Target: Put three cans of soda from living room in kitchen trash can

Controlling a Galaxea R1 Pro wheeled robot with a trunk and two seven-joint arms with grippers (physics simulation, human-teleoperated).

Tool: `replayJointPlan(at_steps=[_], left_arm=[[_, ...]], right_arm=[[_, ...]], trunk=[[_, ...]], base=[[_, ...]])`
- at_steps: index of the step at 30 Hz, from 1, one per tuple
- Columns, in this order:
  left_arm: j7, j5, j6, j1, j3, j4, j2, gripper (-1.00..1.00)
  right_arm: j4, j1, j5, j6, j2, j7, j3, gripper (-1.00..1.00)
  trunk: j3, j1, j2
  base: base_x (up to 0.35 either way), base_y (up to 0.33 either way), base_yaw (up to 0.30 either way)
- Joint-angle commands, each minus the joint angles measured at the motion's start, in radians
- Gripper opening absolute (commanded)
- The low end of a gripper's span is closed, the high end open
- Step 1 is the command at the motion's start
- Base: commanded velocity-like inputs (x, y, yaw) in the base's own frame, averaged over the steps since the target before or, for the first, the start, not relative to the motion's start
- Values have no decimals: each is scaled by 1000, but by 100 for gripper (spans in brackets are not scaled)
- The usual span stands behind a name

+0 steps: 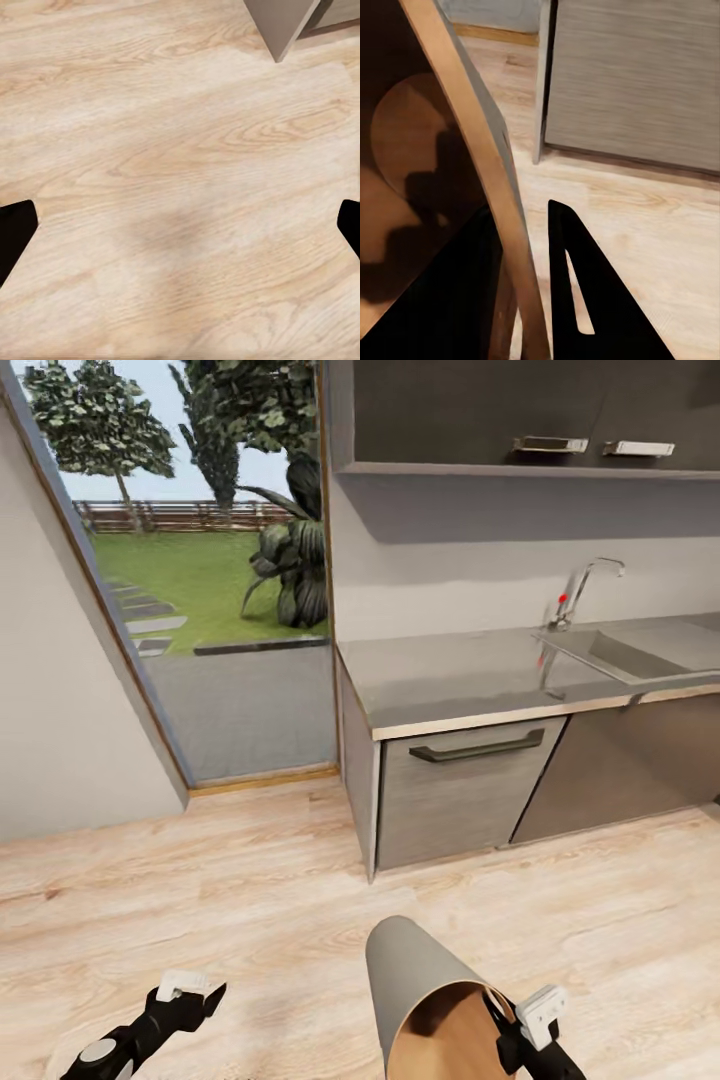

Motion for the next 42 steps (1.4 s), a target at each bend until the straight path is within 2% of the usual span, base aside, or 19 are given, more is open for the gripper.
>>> replayJointPlan(at_steps=[1, 13, 18, 25, 34, 42], left_arm=[[0, 0, 0, 0, 0, 0, 0, 100], [1, -6, 0, 0, -1, 0, -3, 100], [1, -7, 1, 0, -1, 0, -5, 100], [2, -8, 1, 0, -2, 0, -9, 100], [3, -9, 1, 0, -4, -1, -9, 100], [3, -10, 1, 0, -6, -1, -9, 100]], right_arm=[[-2, 0, -4, 0, 0, 8, -1, -100], [7, -1, -4, 6, 6, -4, -4, -100], [7, 0, -5, 4, 9, -36, -2, -100], [8, 0, -3, 6, 18, -120, 2, -100], [10, -1, -1, 5, 20, -135, 6, -100], [11, 0, -5, 4, 21, -137, 7, -100]], trunk=[[0, 0, 0], [-1, 0, 0], [-1, 0, 0], [1, 0, 0], [4, 0, 0], [5, 0, 0]], base=[[0, 272, 80], [0, 239, 17], [0, 158, 25], [0, 35, 191], [0, 2, 218], [0, 1, 25]])
